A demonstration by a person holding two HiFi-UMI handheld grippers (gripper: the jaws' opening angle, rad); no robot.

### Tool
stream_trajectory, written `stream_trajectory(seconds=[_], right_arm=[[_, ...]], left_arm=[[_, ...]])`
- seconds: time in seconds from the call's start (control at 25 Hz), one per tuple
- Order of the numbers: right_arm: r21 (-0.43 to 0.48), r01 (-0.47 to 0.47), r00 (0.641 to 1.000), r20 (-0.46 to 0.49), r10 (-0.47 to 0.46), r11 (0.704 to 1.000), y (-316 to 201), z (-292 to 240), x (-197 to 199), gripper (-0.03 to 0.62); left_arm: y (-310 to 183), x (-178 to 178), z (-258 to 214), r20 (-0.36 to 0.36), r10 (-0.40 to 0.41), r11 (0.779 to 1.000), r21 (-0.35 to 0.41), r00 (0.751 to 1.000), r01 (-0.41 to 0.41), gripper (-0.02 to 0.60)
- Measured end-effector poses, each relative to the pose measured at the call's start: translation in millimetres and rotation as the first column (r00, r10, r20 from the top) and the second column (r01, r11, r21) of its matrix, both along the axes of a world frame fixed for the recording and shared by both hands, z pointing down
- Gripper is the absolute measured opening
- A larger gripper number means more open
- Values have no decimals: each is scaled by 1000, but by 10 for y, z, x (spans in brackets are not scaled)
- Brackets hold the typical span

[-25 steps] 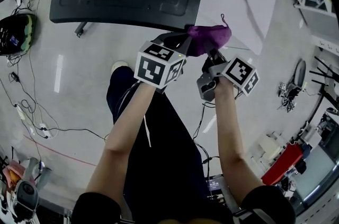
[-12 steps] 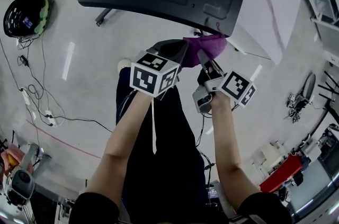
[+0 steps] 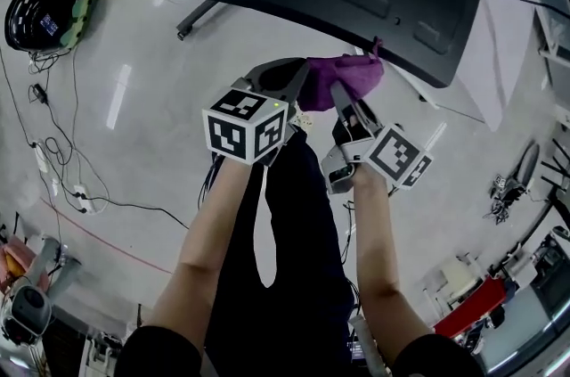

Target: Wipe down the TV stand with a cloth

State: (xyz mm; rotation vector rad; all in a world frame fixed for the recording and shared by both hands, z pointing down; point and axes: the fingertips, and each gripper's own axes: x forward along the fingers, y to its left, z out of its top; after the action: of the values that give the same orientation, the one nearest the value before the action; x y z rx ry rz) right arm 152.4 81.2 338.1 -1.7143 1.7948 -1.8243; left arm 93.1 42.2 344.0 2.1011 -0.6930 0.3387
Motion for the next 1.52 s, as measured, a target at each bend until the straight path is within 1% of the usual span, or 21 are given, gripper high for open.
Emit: stream_trajectory(seconds=[0.12,0.2,0.28,0.4,0.48,0.52,0.6,0.72,0.8,0.88,0.92,1.0,1.08,1.12,1.2,1.28,1.32,1.4,1.44,1.52], right_arm=[[58,34,999,15,-35,998,-145,235,-164,98],[117,62,998,12,-64,991,-272,396,-281,98],[189,82,996,7,-85,979,-415,559,-416,98],[215,85,996,-5,-86,973,-563,901,-564,98],[262,127,992,-22,-126,957,-730,1085,-697,98],[281,156,988,-47,-148,947,-793,1170,-728,98],[287,217,975,-111,-193,933,-847,1334,-734,98],[299,296,954,-133,-268,907,-1033,1505,-909,98],[309,313,948,-153,-278,898,-1215,1595,-968,98],[332,316,948,-151,-281,889,-1396,1666,-1002,98],[355,324,946,-144,-291,877,-1499,1675,-1043,98],[397,339,941,-147,-305,853,-1719,1694,-1108,98],[426,361,932,-184,-312,829,-1935,1745,-1126,98],[433,374,927,-213,-310,820,-2040,1784,-1106,98],[427,378,917,-295,-269,822,-2231,1893,-976,98],[429,354,902,-393,-181,831,-2394,1969,-794,98],[444,329,898,-421,-130,833,-2466,1974,-718,98],[493,262,906,-422,-36,830,-2584,1921,-644,98],[512,236,911,-412,-4,826,-2633,1894,-652,98],[523,229,907,-421,16,821,-2722,1902,-739,98]], left_arm=[[-101,-151,252,8,-53,998,36,999,52,6],[-176,-286,460,16,-99,993,62,995,98,6],[-238,-443,680,10,-137,988,77,991,135,6],[-323,-694,1023,25,-177,980,101,984,173,6],[-444,-824,1238,46,-210,971,130,977,202,6],[-500,-849,1325,53,-221,967,142,974,212,6],[-567,-849,1440,62,-220,964,164,974,207,6],[-726,-953,1569,77,-203,959,216,976,183,6],[-890,-1028,1662,70,-219,952,234,973,198,6],[-1081,-1065,1711,50,-261,939,246,964,241,6],[-1176,-1062,1722,37,-275,932,256,961,256,6],[-1353,-1021,1764,22,-268,925,287,963,251,6],[-1553,-983,1825,13,-254,916,325,967,236,6],[-1670,-968,1849,1,-254,908,345,967,238,6],[-1899,-945,1885,-29,-262,890,380,965,253,6],[-2062,-936,1929,-46,-267,877,402,963,263,6],[-2120,-922,1945,-50,-267,873,410,963,263,6],[-2212,-868,1961,-44,-260,864,435,965,253,6],[-2247,-843,1975,-29,-257,860,450,966,242,6],[-2298,-832,2029,12,-249,857,468,968,215,6]])
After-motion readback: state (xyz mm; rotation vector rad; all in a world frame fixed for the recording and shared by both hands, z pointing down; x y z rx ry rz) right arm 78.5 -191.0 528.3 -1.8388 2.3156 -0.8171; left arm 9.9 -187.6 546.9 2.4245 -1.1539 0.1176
